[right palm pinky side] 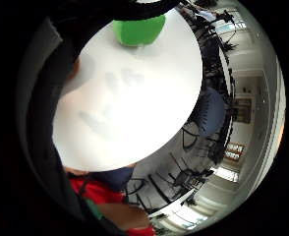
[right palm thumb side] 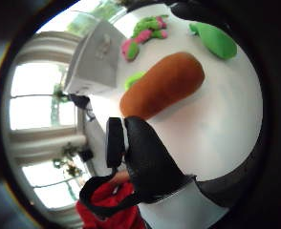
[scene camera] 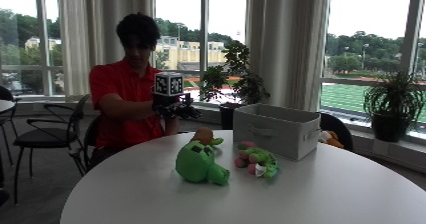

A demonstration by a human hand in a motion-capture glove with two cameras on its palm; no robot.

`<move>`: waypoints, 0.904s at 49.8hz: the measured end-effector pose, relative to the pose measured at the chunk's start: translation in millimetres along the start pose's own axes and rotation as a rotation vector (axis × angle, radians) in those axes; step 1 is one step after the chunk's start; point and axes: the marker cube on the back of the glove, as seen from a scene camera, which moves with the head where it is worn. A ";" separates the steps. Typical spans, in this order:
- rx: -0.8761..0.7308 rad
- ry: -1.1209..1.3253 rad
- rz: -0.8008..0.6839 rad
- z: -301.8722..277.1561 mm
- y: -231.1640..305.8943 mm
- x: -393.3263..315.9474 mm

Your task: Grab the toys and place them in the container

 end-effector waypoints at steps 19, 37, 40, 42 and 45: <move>-0.003 -0.102 -0.130 15.0 -12.4 -32.1; -0.092 -0.031 -0.304 67.3 -45.6 -71.2; -0.104 -0.014 -0.326 72.9 -46.6 -82.5; -0.106 -0.010 -0.350 75.4 -46.8 -88.1; -0.092 -0.019 -0.365 77.0 -52.7 -88.2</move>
